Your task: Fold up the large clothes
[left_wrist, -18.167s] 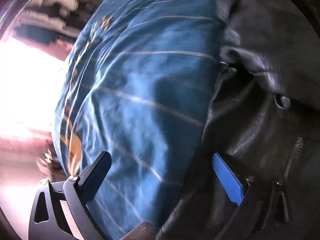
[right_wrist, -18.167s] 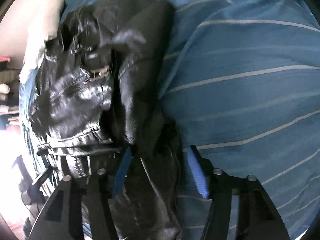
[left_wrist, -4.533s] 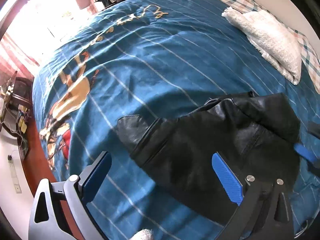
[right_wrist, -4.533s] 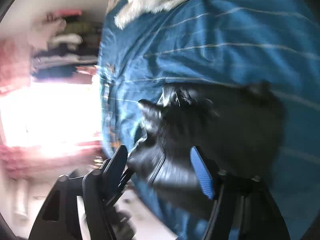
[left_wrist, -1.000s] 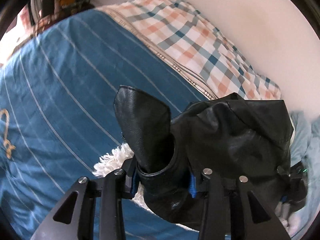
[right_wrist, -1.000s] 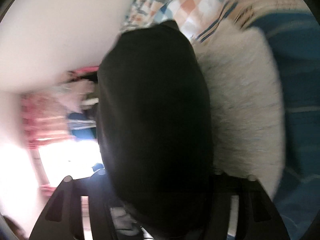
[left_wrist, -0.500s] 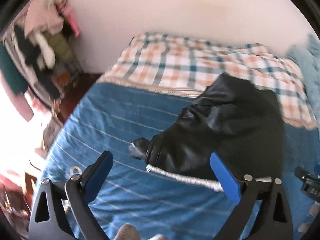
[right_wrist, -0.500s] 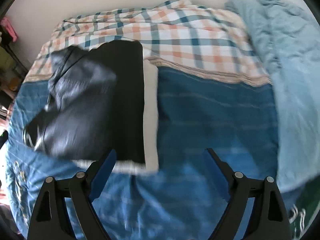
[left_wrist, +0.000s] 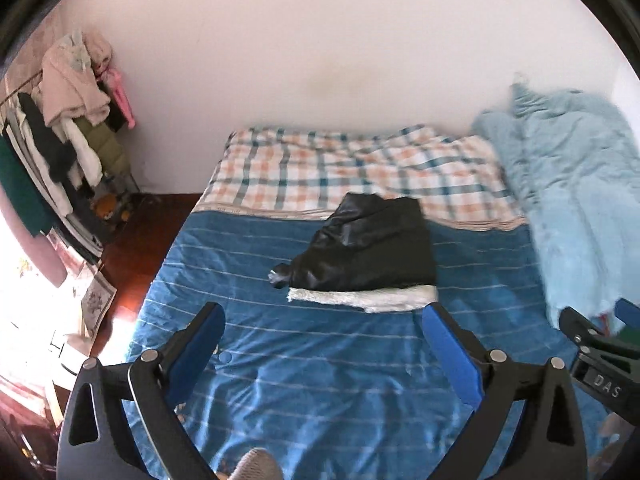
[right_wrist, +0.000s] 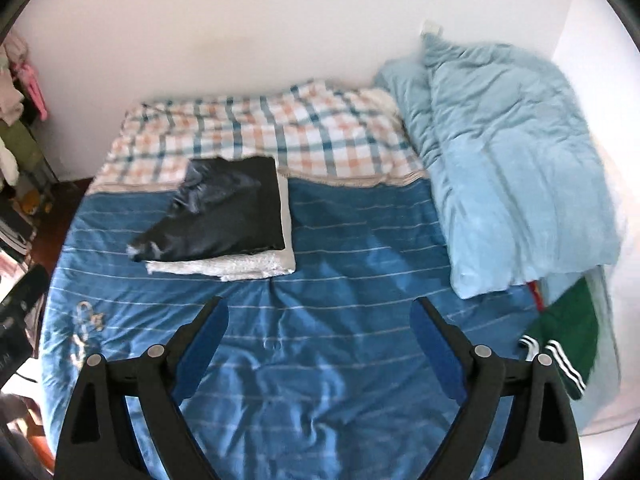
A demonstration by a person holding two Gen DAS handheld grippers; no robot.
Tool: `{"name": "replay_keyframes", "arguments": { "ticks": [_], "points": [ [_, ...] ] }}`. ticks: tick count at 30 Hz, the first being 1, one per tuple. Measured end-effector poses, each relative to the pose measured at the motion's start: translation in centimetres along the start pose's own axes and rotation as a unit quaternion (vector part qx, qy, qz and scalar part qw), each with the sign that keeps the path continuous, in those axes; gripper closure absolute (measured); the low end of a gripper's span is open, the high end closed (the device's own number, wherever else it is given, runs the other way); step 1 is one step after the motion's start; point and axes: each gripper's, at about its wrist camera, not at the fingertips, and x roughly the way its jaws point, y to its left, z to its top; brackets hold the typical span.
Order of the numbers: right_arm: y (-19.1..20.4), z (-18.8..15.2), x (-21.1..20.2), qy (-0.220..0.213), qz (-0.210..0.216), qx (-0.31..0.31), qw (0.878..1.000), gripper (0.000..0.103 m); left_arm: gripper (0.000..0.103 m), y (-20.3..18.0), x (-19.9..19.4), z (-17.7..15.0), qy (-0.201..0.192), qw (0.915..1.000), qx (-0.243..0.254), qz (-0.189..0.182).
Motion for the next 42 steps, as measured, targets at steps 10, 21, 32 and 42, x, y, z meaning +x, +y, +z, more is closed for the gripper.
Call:
{"name": "replay_keyframes", "arguments": {
  "ticks": [10, 21, 32, 42],
  "points": [
    [-3.6, -3.4, -21.4, -0.080, 0.013, 0.007, 0.997, 0.010, 0.002, 0.5, -16.5, -0.8, -0.052, 0.9985, -0.019, 0.001],
    [-5.7, -6.2, -32.4, -0.119, 0.033, 0.002, 0.992, 0.010, 0.002, 1.0, -24.1, -2.6, -0.074, 0.9968, -0.028, 0.001],
    [-6.7, -6.7, -35.9, -0.116, 0.046, -0.017, 0.992, 0.007, 0.002, 0.5, -27.4, -3.6, -0.066, 0.9970, -0.040, 0.010],
    [-7.4, -7.0, -36.9, -0.118, 0.059, -0.026, 0.991, 0.006, 0.002, 0.7, -28.9, -4.2, -0.075, 0.9963, -0.042, 0.011]
  ]
}}
